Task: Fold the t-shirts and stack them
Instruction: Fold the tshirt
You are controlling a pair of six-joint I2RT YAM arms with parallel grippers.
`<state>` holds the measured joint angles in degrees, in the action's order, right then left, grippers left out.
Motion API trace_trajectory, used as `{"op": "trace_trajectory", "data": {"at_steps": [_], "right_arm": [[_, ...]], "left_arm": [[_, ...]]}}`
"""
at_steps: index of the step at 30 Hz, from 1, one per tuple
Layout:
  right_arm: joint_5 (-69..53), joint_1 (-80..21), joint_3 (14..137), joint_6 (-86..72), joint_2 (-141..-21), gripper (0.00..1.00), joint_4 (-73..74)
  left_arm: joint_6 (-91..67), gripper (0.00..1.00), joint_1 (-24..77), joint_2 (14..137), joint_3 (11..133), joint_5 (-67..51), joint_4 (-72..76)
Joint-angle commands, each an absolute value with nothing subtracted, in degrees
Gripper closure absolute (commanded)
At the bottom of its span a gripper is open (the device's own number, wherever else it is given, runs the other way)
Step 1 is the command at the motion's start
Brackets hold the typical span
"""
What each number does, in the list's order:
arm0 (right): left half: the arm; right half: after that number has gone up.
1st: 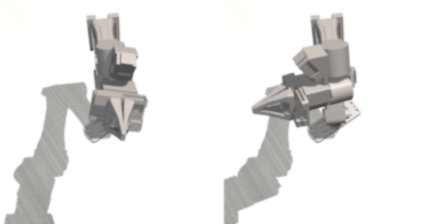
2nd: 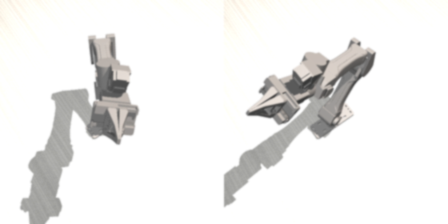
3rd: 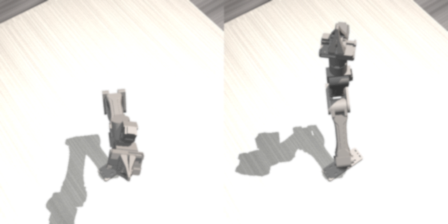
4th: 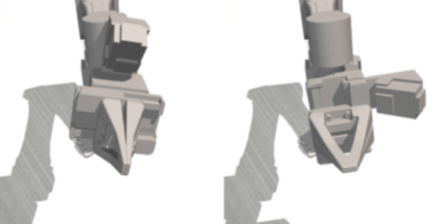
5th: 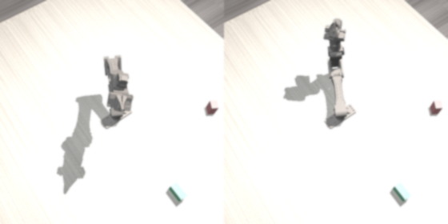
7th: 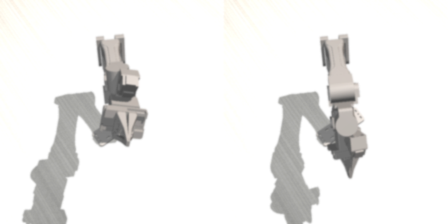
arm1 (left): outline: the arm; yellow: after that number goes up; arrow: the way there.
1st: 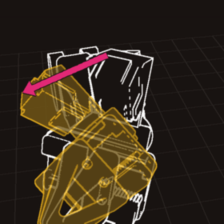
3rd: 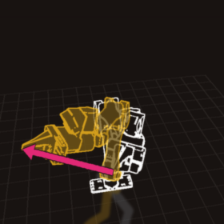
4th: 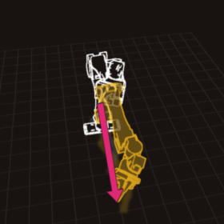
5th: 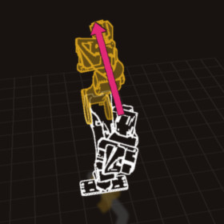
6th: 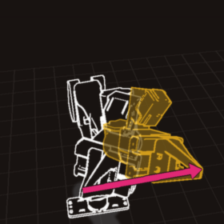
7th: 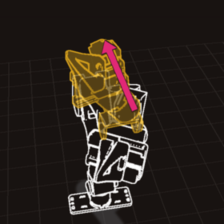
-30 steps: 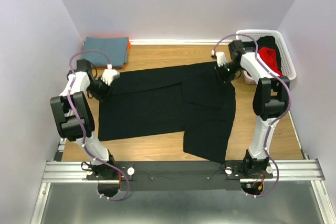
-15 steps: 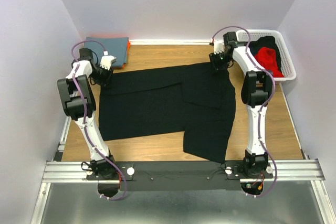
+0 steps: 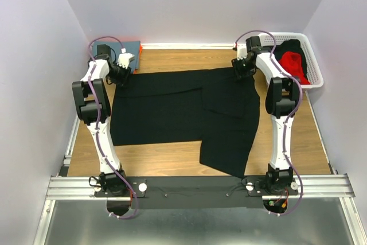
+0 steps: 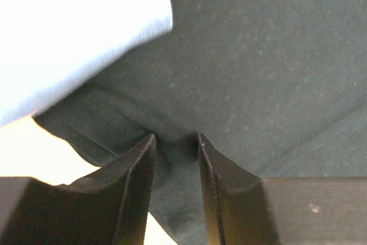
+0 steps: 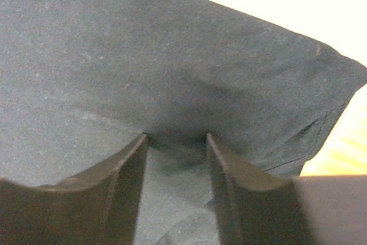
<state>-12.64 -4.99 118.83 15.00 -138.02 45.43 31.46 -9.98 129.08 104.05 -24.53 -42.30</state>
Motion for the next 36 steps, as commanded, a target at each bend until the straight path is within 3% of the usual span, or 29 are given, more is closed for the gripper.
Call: {"op": "trace_trajectory", "data": {"at_steps": [1, 3, 4, 8, 14, 20, 23, 31, 36], "right_arm": [[-11.93, -3.69, 117.07, 16.69, -135.80, 0.44, 45.70], [-15.36, -3.69, 116.20, 17.92, -131.59, 0.37, 47.45], [-18.25, -3.95, 115.67, 19.41, -129.92, 0.25, 48.33], [-23.55, -4.66, 109.71, 24.77, -119.03, 0.13, 53.78], [-25.32, -6.32, 94.50, 35.41, -103.55, 0.15, 63.36], [-20.31, -13.79, 74.85, 40.08, -89.24, 0.32, 66.97], [-16.36, -19.33, 65.52, 39.38, -84.40, 0.34, 64.88], [-8.19, -22.50, 50.65, 38.93, -80.43, 0.39, 56.80], [-7.03, -22.59, 49.31, 39.11, -80.77, 0.39, 54.84]], "left_arm": [[32.33, 0.55, -9.58, 130.70, 107.13, -26.80, -46.65], [34.44, 0.51, -9.49, 127.28, 107.32, -29.61, -48.59], [35.76, 0.49, -9.67, 125.53, 106.79, -30.14, -50.08], [45.40, 0.39, -10.63, 111.99, 100.31, -32.52, -55.36], [57.90, 0.36, -15.28, 98.10, 87.58, -34.55, -64.07], [66.00, 0.39, -17.66, 85.98, 70.26, -28.14, -64.07], [68.72, 0.41, -17.75, 80.78, 63.40, -25.59, -63.99], [72.95, 0.41, -17.75, 73.13, 50.72, -19.60, -61.10], [72.86, 0.41, -17.67, 73.30, 48.69, -18.98, -60.20]]}}
